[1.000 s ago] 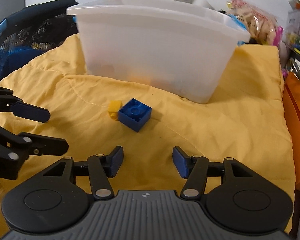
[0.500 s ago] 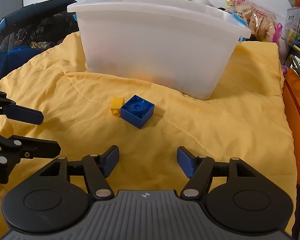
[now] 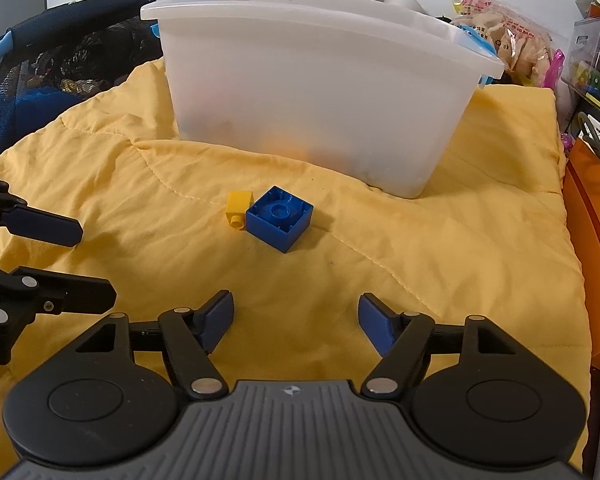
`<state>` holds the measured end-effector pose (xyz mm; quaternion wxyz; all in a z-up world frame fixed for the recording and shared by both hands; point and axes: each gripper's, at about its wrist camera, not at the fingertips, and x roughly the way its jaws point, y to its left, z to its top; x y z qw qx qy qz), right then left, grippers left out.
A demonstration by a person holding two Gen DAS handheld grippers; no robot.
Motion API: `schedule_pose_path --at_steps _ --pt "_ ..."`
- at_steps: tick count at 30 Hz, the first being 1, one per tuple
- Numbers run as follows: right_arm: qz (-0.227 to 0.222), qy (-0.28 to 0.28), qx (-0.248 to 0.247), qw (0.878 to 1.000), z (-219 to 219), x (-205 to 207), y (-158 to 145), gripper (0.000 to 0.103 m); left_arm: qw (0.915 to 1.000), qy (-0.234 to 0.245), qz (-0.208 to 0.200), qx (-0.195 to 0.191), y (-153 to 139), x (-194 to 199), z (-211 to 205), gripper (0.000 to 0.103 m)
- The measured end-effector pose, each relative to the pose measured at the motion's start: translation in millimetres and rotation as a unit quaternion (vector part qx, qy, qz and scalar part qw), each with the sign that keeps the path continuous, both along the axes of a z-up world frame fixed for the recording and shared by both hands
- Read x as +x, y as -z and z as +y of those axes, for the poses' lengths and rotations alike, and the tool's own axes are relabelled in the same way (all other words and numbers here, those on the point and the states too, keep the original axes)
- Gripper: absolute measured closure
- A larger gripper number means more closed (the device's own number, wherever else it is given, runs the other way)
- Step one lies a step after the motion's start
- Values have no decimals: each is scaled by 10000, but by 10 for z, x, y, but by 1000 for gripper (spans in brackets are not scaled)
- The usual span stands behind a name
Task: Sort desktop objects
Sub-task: 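Move both open tools back toward the blue square brick and yellow brick, then grasp the yellow brick with the left tool while the right tool grasps the blue square brick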
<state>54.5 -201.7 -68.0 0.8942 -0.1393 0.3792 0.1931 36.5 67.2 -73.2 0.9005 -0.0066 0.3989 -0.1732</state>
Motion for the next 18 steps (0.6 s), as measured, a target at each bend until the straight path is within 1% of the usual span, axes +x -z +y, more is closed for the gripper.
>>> schedule_pose_path --at_steps 11,15,18 --pt "-29 -26 52 10000 -37 -61 15 30 10000 -4 32 84 56 -45 -34 37" --pt "-94 -98 89 9999 -18 -54 -26 33 9999 -29 42 91 66 -35 -47 37" --pt "-184 -218 116 9995 86 55 -81 35 9999 -49 68 73 59 -10 -39 37"
